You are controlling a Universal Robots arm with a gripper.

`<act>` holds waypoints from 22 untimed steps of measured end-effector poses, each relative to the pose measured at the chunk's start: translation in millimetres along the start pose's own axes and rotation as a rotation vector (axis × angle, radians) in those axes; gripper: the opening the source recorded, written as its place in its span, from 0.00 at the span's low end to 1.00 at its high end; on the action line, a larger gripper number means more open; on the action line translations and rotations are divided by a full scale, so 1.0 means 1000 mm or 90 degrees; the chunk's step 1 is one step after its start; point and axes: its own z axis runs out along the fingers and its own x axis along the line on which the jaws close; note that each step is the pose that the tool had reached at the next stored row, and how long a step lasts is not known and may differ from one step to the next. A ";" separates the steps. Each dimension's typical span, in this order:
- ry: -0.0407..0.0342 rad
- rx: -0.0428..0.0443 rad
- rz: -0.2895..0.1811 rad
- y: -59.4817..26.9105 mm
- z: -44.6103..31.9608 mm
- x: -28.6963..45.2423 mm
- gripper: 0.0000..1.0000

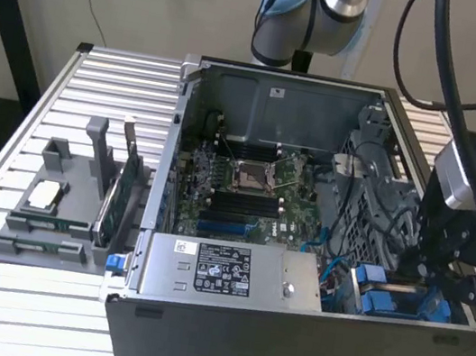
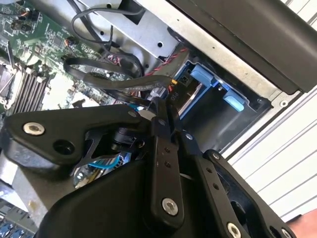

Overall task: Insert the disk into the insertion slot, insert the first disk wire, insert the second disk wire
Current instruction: 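Insert the second disk wire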

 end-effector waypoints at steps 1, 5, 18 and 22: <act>-0.0012 0.0001 0.000 0.0003 0.0012 0.0001 0.18; -0.0014 -0.0001 0.000 0.0008 -0.0030 -0.0007 0.24; -0.0011 -0.0001 0.000 0.0021 -0.0382 -0.0081 0.24; -0.0013 0.0000 0.000 0.0021 -0.0399 -0.0085 0.24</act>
